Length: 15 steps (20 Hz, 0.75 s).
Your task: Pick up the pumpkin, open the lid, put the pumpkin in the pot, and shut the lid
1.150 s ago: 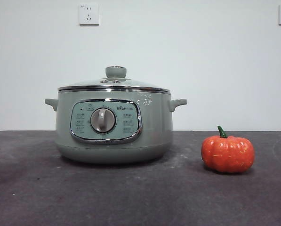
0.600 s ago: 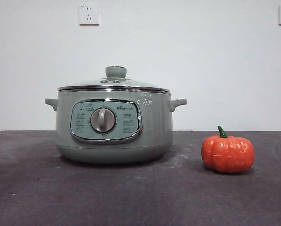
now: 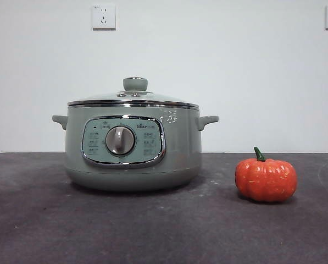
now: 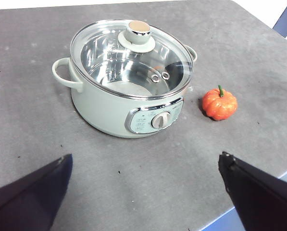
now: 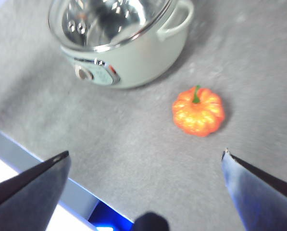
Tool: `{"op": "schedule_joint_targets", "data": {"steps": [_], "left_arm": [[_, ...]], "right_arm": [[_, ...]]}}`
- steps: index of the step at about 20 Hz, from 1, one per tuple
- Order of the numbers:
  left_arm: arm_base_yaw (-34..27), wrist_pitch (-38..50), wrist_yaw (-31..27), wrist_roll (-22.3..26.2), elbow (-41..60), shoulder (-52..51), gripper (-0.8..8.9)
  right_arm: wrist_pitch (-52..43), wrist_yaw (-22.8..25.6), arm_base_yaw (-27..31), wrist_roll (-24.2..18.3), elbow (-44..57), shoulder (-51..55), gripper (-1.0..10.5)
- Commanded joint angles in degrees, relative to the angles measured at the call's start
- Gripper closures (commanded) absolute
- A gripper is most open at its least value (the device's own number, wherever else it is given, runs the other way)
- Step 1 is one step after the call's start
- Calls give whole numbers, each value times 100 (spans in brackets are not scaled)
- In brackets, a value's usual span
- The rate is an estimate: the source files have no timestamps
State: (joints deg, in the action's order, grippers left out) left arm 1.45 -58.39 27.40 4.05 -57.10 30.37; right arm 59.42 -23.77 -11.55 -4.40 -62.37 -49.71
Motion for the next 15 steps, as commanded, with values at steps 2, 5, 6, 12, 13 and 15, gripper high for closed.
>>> {"op": "schedule_joint_targets", "data": {"steps": [2, 5, 6, 12, 13, 15], "left_arm": [[13, 24, 2, 22, 0, -2, 59], [13, 24, 0, 22, 0, -2, 59], [13, 24, 0, 22, 0, -2, 59], [13, 24, 0, 22, 0, 17, 59], [13, 22, 0, 22, 0, 31, 59], [13, 26, -2, 22, 0, 35, 59]], "right_arm": [[-516, 302, -332, 26, -7, -892, 227], [-968, 841, -590, 24, -7, -1770, 226], [-1110, 997, -654, 20, -7, -2046, 226], [-1847, 1676, -1003, -22, -7, -3346, 226], [-1939, 1725, -1040, -24, -7, -3510, 226], [-2085, 1832, -1095, -44, -7, -3788, 226]]}}
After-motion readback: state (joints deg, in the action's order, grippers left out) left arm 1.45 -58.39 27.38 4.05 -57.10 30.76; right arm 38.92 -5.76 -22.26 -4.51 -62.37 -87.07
